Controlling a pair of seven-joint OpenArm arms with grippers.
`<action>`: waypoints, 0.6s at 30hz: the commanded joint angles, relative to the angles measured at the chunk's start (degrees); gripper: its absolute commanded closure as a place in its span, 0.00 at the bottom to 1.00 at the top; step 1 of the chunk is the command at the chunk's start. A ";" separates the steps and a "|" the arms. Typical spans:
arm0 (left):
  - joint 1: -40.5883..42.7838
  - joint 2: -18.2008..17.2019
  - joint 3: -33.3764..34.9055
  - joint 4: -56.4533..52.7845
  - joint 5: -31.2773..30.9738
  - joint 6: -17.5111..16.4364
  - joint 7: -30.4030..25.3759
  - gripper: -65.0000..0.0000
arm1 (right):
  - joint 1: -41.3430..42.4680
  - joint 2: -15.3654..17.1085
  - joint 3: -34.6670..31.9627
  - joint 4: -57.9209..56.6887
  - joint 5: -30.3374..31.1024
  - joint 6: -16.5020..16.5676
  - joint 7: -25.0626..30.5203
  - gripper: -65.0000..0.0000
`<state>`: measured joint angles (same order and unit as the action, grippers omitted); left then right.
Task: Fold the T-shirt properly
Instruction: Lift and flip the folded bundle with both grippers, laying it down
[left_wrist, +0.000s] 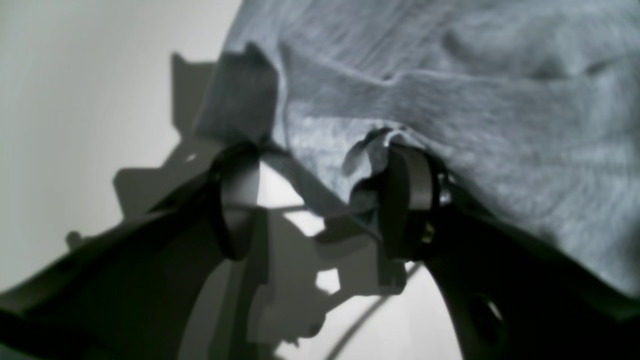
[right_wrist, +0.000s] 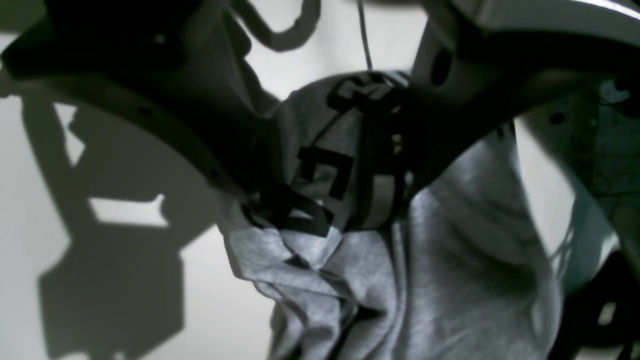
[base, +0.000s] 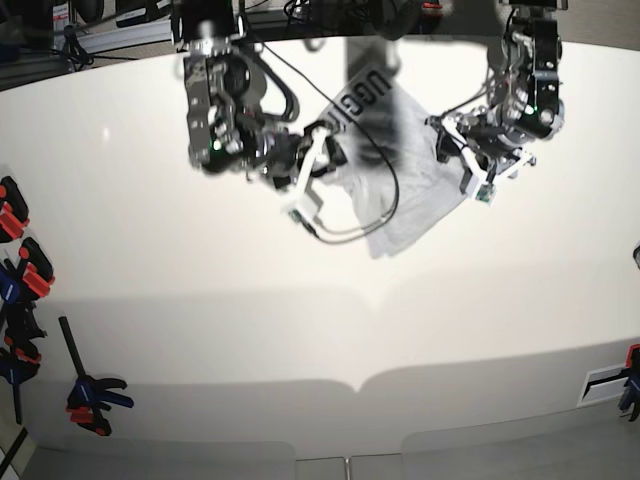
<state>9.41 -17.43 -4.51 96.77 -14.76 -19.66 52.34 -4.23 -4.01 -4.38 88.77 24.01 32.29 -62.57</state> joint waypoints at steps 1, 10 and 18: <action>-1.38 -0.52 -0.24 0.46 -0.26 0.15 -1.46 0.46 | -0.87 -0.17 -0.07 1.66 -0.83 0.02 -1.81 0.64; -4.66 -0.52 -0.24 0.26 -0.26 0.15 -1.40 0.46 | -8.26 -0.09 -0.07 14.36 -1.79 -1.29 -3.41 0.64; -4.66 -0.55 -0.26 0.85 -0.44 0.28 0.09 0.46 | -10.93 0.39 2.86 22.75 -7.37 -4.35 -2.86 0.64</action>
<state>5.56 -17.45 -4.49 96.40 -14.74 -19.66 53.23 -15.77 -3.66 -1.50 110.21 15.99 28.36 -66.59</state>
